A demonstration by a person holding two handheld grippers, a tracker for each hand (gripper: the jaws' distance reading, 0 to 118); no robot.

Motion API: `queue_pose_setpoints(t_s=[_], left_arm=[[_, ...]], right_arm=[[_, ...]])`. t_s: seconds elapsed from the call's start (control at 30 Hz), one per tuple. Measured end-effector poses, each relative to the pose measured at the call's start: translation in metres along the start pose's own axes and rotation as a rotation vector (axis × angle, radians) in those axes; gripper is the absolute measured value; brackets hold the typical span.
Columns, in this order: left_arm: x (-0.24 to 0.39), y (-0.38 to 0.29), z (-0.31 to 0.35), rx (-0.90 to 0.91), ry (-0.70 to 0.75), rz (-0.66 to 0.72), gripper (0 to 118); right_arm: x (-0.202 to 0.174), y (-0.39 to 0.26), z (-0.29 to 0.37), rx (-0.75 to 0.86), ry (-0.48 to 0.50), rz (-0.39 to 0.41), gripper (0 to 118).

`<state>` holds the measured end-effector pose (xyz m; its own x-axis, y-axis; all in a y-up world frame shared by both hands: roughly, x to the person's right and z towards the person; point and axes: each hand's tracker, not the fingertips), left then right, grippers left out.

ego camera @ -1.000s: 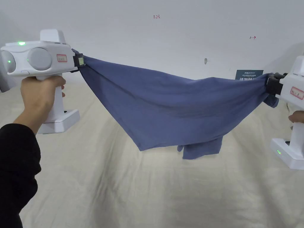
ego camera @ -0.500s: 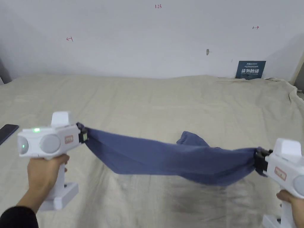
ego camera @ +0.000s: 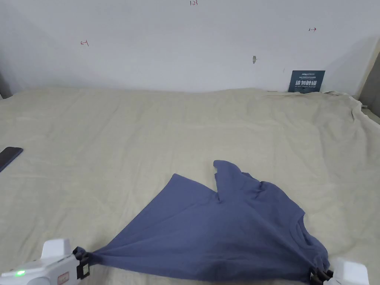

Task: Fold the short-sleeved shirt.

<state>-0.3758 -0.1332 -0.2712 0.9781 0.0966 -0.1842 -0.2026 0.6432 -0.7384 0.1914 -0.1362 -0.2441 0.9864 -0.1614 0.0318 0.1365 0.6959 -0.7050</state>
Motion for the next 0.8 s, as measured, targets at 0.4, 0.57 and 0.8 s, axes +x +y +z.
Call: queue_pose_setpoints(t_s=[0.4, 0.57, 0.8], left_arm=[[-0.009, -0.046, 0.004, -0.087, 0.046, 0.034, 3], [-0.007, -0.048, -0.014, -0.141, 0.073, 0.03, 3], [-0.004, -0.043, -0.011, -0.156, 0.101, 0.02, 50]], right_arm=[[-0.001, -0.049, 0.013, -0.099, -0.028, 0.008, 6], [-0.002, -0.053, -0.003, -0.148, -0.049, 0.003, 6], [-0.008, -0.045, 0.003, -0.172, -0.073, 0.019, 36]])
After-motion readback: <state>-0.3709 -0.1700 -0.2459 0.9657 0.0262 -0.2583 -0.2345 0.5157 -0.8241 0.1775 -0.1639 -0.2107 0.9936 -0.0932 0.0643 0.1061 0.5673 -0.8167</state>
